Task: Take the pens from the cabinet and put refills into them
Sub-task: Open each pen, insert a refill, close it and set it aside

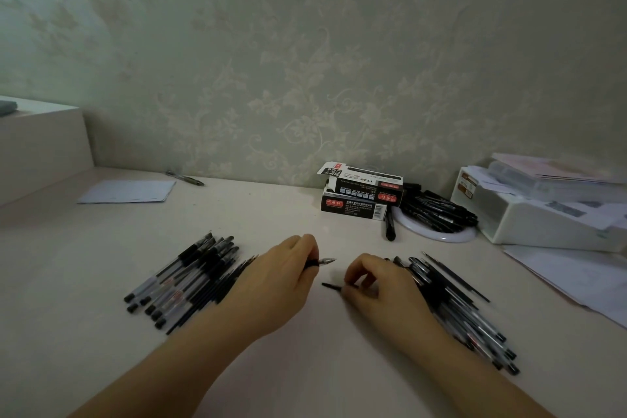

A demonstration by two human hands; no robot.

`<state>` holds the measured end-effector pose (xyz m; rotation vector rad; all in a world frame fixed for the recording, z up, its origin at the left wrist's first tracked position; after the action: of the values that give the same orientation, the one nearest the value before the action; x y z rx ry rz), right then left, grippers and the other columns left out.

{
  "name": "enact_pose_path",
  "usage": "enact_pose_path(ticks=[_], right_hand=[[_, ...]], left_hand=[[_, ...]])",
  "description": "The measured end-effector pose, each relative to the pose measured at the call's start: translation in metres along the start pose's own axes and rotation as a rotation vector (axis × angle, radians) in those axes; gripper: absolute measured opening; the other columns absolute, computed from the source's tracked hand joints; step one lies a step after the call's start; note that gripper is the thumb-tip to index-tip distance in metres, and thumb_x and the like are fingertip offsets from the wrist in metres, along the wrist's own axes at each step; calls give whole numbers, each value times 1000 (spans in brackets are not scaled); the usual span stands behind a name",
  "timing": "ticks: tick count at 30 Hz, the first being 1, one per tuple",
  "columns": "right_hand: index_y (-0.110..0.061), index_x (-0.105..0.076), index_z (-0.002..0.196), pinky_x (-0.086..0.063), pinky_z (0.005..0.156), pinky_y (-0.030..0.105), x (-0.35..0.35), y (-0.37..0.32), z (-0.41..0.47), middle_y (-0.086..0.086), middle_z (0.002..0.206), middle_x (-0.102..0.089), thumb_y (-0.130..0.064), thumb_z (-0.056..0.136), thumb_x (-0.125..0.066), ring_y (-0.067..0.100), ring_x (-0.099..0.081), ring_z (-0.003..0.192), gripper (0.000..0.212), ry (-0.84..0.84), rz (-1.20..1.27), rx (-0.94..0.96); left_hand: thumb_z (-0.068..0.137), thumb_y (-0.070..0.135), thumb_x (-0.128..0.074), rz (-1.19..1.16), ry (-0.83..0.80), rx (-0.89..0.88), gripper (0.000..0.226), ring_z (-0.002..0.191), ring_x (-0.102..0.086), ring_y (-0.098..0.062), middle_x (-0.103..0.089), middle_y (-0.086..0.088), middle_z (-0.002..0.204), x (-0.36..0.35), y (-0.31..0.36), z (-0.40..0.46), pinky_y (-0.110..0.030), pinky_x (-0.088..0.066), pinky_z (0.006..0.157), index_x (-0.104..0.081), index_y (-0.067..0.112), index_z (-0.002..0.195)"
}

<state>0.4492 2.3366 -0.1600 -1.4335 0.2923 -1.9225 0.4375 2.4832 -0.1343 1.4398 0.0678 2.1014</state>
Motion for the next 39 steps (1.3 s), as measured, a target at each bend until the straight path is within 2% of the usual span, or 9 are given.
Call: enact_pose_path(ticks=[6, 12, 17, 21, 27, 30, 33, 37, 39], right_hand=[[-38, -66, 90, -43, 67, 11, 14, -3, 3, -21, 88, -66, -48, 89, -61, 0, -58, 81, 11, 95, 206, -4], [-27, -73, 79, -44, 69, 11, 3, -5, 3, -11, 77, -71, -33, 91, -64, 4, -62, 74, 16, 4, 362, -24], [-24, -76, 81, -53, 75, 21, 6, -5, 3, -6, 77, -73, -25, 89, -69, 8, -67, 75, 10, 2, 469, -35], [-23, -76, 84, -53, 73, 15, 7, -7, 4, -6, 81, -76, -15, 86, -73, 7, -70, 77, 9, -22, 541, -31], [-37, -67, 99, -49, 69, 16, 2, -6, 3, -17, 99, -70, -32, 83, -76, 5, -63, 84, 19, -25, 435, -9], [-37, -70, 88, -47, 70, 13, 1, -5, 3, -15, 87, -71, -47, 88, -63, 4, -63, 80, 12, -6, 376, -1], [-36, -71, 79, -46, 68, 11, 3, -5, 3, -11, 78, -71, -41, 91, -61, 1, -63, 73, 16, 4, 394, 5], [-42, -71, 93, -48, 66, 16, 4, -5, 5, -16, 92, -72, -23, 88, -71, 2, -61, 74, 20, -14, 434, 28], [-44, -68, 101, -49, 67, 16, 4, -2, 6, -17, 98, -71, -34, 85, -73, 1, -61, 76, 20, 0, 446, 4]], left_hand=[[96, 31, -51, -36, 8, -93, 4, 77, -51, -8, -49, 13, 95, -1, 10, 1, -32, -49, 69, -49, 28, 97], [94, 34, -54, -102, 23, -174, 8, 80, -52, -6, -53, 13, 94, -3, 22, 1, -31, -48, 70, -56, 27, 97], [97, 32, -50, -149, -21, -119, 12, 78, -53, -6, -57, 12, 88, -6, 17, 2, -30, -47, 71, -61, 27, 98], [99, 27, -46, -225, -91, -36, 20, 72, -57, -6, -63, 9, 79, -12, 10, 4, -21, -45, 67, -64, 23, 93], [99, 25, -46, -191, -60, -70, 17, 72, -51, -3, -57, 11, 81, -8, 16, 4, -13, -36, 63, -62, 21, 96], [99, 24, -46, -200, -52, -80, 16, 71, -50, -2, -57, 13, 80, -7, 17, 4, -12, -36, 63, -62, 22, 97], [99, 25, -47, -206, -54, -96, 17, 71, -50, -3, -58, 11, 80, -7, 19, 4, -14, -37, 63, -63, 21, 98], [99, 25, -46, -197, -39, -91, 17, 73, -51, -4, -57, 11, 80, -5, 17, 4, -16, -38, 64, -63, 21, 97], [99, 26, -46, -197, -41, -87, 17, 74, -52, -4, -57, 12, 81, -5, 16, 4, -16, -39, 65, -63, 21, 97]])
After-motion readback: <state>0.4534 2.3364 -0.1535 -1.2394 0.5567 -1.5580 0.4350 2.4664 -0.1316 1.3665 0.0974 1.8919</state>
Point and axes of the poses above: each hand's wrist, its own z-axis towards the middle knuckle, its own x-axis out of the back of the hand, y = z × x, the point moved 10 cm from there along z, towards the middle knuckle
